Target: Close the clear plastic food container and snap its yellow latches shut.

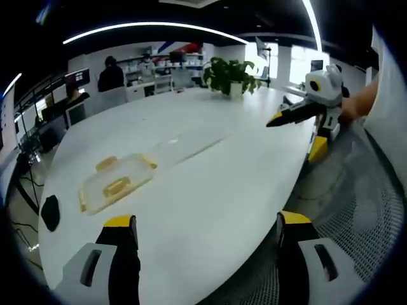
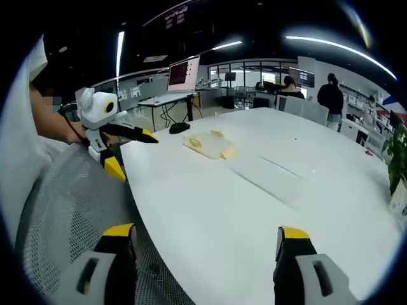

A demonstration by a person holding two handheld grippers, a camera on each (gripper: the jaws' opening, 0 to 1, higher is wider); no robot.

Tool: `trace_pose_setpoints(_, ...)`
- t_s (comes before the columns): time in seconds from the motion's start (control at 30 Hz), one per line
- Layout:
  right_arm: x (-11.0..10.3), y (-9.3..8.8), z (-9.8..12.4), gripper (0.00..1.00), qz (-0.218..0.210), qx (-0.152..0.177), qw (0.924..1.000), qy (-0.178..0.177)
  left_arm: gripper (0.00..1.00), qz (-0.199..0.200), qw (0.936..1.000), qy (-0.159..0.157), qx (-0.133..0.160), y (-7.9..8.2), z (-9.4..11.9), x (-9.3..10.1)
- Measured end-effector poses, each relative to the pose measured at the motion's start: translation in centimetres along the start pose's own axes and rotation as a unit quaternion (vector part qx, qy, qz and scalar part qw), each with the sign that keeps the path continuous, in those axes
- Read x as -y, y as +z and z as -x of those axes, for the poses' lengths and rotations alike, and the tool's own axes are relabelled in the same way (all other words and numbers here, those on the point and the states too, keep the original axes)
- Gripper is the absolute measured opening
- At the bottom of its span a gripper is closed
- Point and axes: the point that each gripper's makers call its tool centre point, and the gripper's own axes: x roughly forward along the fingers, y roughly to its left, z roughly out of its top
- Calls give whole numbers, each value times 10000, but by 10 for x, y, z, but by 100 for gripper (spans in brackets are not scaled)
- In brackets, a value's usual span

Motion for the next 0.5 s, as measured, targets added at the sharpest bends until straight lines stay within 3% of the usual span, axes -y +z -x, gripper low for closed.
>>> trace_pose_setpoints(0.5, 0, -3, 0, 89, 23, -75, 10000, -16, 88, -14, 10000, 24, -10, -1, 0, -1)
